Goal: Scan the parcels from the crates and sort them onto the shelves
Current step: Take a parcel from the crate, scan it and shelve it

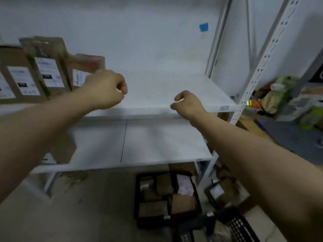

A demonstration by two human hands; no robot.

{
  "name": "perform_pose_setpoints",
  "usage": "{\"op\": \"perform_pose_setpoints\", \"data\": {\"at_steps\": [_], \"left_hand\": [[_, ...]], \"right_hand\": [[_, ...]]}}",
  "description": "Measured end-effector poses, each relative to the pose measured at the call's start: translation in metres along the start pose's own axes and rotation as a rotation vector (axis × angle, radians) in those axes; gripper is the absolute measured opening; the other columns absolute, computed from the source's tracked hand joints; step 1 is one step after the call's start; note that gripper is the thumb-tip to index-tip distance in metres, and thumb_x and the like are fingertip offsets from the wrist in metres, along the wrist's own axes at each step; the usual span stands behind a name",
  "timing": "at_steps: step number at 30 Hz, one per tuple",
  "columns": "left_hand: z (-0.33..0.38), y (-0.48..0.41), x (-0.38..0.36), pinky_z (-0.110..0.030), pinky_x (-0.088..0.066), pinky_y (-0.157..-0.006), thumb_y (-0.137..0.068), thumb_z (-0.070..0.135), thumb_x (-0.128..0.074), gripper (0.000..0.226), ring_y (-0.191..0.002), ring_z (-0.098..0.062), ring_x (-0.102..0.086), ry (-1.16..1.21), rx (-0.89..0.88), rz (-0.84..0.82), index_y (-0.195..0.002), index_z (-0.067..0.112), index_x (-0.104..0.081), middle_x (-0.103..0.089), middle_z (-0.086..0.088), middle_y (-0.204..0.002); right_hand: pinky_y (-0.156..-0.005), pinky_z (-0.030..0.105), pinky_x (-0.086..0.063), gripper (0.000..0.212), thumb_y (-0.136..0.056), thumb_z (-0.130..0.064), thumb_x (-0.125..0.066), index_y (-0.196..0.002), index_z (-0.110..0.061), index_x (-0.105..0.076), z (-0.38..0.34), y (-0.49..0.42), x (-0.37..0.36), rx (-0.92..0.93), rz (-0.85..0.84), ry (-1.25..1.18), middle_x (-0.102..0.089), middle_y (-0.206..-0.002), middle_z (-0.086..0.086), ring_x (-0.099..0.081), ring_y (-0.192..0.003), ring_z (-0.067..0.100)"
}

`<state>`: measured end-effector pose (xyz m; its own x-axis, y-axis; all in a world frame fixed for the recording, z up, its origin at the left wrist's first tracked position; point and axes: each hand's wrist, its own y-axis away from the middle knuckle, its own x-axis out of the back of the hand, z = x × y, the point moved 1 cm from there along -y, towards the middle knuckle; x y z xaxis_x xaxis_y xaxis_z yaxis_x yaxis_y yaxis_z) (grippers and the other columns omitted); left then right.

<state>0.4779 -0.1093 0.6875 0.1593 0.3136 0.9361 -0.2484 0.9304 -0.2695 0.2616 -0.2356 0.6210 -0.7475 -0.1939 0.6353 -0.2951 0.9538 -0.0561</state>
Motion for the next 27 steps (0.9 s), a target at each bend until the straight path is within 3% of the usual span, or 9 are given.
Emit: {"op": "perform_pose_setpoints", "data": {"at_steps": [2, 6, 10, 14, 16, 19, 24, 27], "left_hand": [[-0.019, 0.046, -0.061, -0.041, -0.051, -0.091, -0.087, 0.017, -0.068, 0.022, -0.098, -0.025, -0.060, 0.098, 0.059, -0.102, -0.076, 0.036, -0.063, -0.066, 0.003, -0.098], [-0.053, 0.143, -0.162, -0.038, -0.052, -0.086, -0.088, 0.015, -0.069, 0.025, -0.096, -0.023, -0.064, 0.220, 0.213, -0.392, -0.076, 0.035, -0.061, -0.066, 0.007, -0.092], [-0.050, 0.217, -0.218, -0.029, -0.050, -0.072, -0.090, 0.005, -0.068, 0.012, -0.090, -0.022, -0.065, 0.439, 0.364, -0.499, -0.087, 0.016, -0.071, -0.069, -0.003, -0.092], [-0.020, 0.249, -0.251, -0.021, -0.042, -0.063, -0.091, -0.001, -0.064, 0.008, -0.086, -0.021, -0.060, 0.588, 0.472, -0.518, -0.091, 0.003, -0.071, -0.066, -0.005, -0.089], [-0.002, 0.259, -0.264, -0.021, -0.041, -0.064, -0.091, -0.001, -0.065, 0.009, -0.084, -0.017, -0.060, 0.630, 0.481, -0.528, -0.088, 0.007, -0.069, -0.066, -0.001, -0.088], [0.027, 0.271, -0.283, -0.023, -0.043, -0.067, -0.091, 0.000, -0.066, 0.014, -0.083, -0.013, -0.059, 0.673, 0.486, -0.572, -0.084, 0.013, -0.067, -0.066, -0.002, -0.090], [0.086, 0.280, -0.322, -0.037, -0.053, -0.092, -0.089, 0.005, -0.069, 0.020, -0.094, -0.019, -0.065, 0.655, 0.506, -0.673, -0.077, 0.021, -0.067, -0.069, 0.001, -0.093], [0.130, 0.274, -0.350, -0.037, -0.052, -0.094, -0.090, 0.008, -0.068, 0.014, -0.096, -0.020, -0.064, 0.642, 0.523, -0.718, -0.082, 0.018, -0.070, -0.068, 0.004, -0.091]], "right_hand": [[-0.076, 0.037, -0.050, 0.020, -0.089, -0.023, -0.069, -0.102, -0.019, -0.055, 0.047, 0.036, -0.021, -0.131, -0.054, 0.018, -0.063, -0.097, 0.005, -0.062, -0.086, 0.024], [-0.082, 0.035, -0.052, 0.024, -0.090, -0.024, -0.069, -0.110, -0.016, -0.057, 0.127, 0.104, -0.050, -0.338, -0.116, 0.086, -0.061, -0.105, 0.005, -0.060, -0.099, 0.024], [-0.078, 0.032, -0.045, 0.017, -0.095, -0.021, -0.066, -0.106, -0.013, -0.056, 0.185, 0.158, -0.060, -0.502, -0.179, 0.103, -0.058, -0.095, 0.005, -0.057, -0.091, 0.023], [-0.082, 0.037, -0.050, 0.019, -0.095, -0.025, -0.067, -0.107, -0.014, -0.057, 0.227, 0.205, -0.065, -0.615, -0.179, 0.117, -0.061, -0.104, 0.008, -0.058, -0.094, 0.025], [-0.082, 0.039, -0.050, 0.015, -0.096, -0.024, -0.065, -0.099, -0.012, -0.058, 0.246, 0.225, -0.062, -0.661, -0.201, 0.126, -0.061, -0.096, 0.009, -0.057, -0.087, 0.025], [-0.084, 0.040, -0.052, 0.017, -0.094, -0.026, -0.068, -0.099, -0.014, -0.058, 0.278, 0.249, -0.053, -0.746, -0.240, 0.104, -0.064, -0.098, 0.008, -0.061, -0.093, 0.027], [-0.090, 0.039, -0.053, 0.013, -0.093, -0.023, -0.068, -0.101, -0.016, -0.060, 0.332, 0.272, -0.025, -0.792, -0.251, 0.065, -0.062, -0.094, 0.003, -0.061, -0.098, 0.026], [-0.098, 0.045, -0.053, 0.007, -0.096, -0.021, -0.064, -0.091, -0.017, -0.062, 0.369, 0.272, -0.002, -0.807, -0.286, 0.049, -0.066, -0.100, 0.008, -0.064, -0.103, 0.030]]}}
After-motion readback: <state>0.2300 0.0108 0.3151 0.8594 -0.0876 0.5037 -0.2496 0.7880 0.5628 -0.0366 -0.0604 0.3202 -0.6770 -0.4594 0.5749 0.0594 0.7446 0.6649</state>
